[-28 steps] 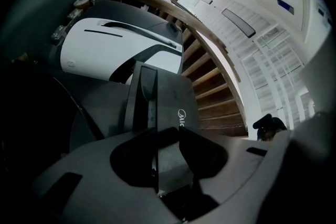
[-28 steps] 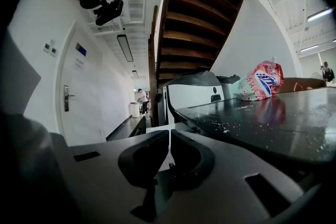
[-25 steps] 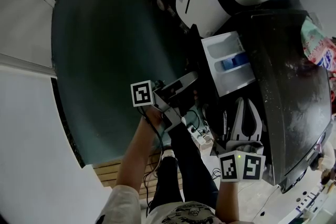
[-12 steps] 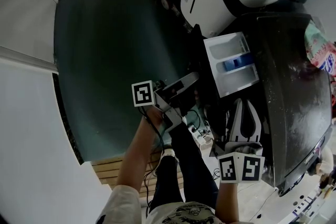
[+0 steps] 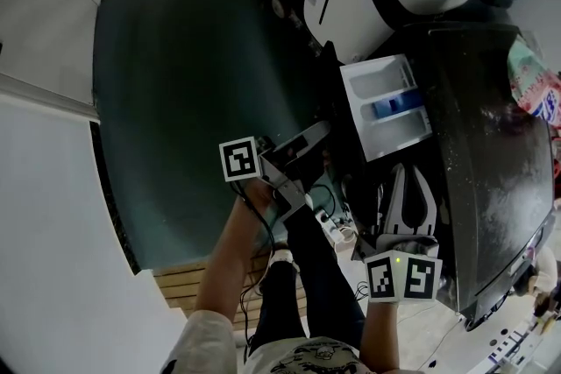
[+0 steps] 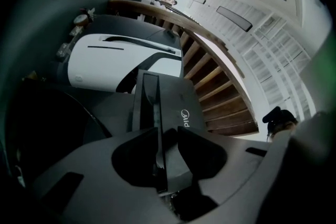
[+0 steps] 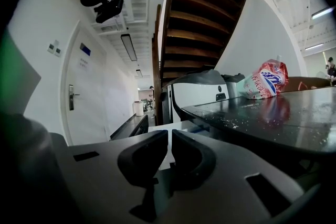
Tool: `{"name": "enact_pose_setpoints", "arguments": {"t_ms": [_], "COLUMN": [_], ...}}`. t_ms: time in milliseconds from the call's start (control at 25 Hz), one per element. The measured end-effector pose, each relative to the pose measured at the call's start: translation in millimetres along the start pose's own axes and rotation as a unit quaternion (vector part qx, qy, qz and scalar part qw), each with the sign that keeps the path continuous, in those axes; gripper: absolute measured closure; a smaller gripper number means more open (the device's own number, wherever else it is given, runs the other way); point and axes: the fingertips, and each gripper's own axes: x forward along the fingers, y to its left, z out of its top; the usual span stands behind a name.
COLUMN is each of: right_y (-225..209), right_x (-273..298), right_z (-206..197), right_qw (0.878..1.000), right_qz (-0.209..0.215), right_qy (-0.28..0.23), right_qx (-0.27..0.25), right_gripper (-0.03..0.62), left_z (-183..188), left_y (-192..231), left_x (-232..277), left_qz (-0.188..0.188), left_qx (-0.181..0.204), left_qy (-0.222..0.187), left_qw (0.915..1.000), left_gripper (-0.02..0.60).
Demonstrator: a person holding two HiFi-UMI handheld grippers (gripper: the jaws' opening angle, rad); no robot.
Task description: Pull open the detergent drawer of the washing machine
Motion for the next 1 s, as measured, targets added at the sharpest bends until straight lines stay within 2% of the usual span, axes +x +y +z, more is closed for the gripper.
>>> {"name": "enact_pose_setpoints", "arguments": {"t_ms": [240,440,520,560,640,720,800,840,1000], "right_y": [1,4,6,6,8,10,13,14,21], "right_x": [-9,-24,-32,-36,-47,-58,-71,-78,-104], "right_z": [10,26,35,39,48,58,68,74,94], "right_qw": [1.0,1.0,1.0,0.999,0.999,0.999,0.999,0.999,0.998], "right_qz": [-0.002,-0.006,-0.007,-0.008,-0.009,-0.01,-0.011,-0.01,-0.008], "right_qy": [-0.009,-0.019,-0.024,-0.026,-0.03,-0.035,-0.039,-0.042,-0.055], "right_qx": [-0.005,-0.009,-0.013,-0.017,-0.024,-0.029,-0.031,-0.032,-0.037], "right_gripper": [0.559,0.559,0.559,0.559,0.559,0.559,0.559,0.559,0.559], "left_z": [7,6,2,0,-6,-14,-24,-28,-46], "left_y": [-15,-47,-63,-70,-87,-115,-141,-153,-197], "left_x": [-13,-23,-28,-31,-35,-31,-30,-31,-34], "left_qz": [0.024,0.061,0.087,0.107,0.141,0.143,0.151,0.163,0.208], "left_qx": [0.02,0.077,0.118,0.146,0.216,0.275,0.315,0.337,0.433], "left_qy": [-0.024,-0.038,-0.041,-0.042,-0.041,-0.041,-0.047,-0.05,-0.062], "left_qw": [0.9992,0.9945,0.9884,0.9826,0.9654,0.95,0.9358,0.9259,0.8751], "left_gripper": [0.437,0.439,0.439,0.44,0.459,0.479,0.503,0.519,0.557]}}
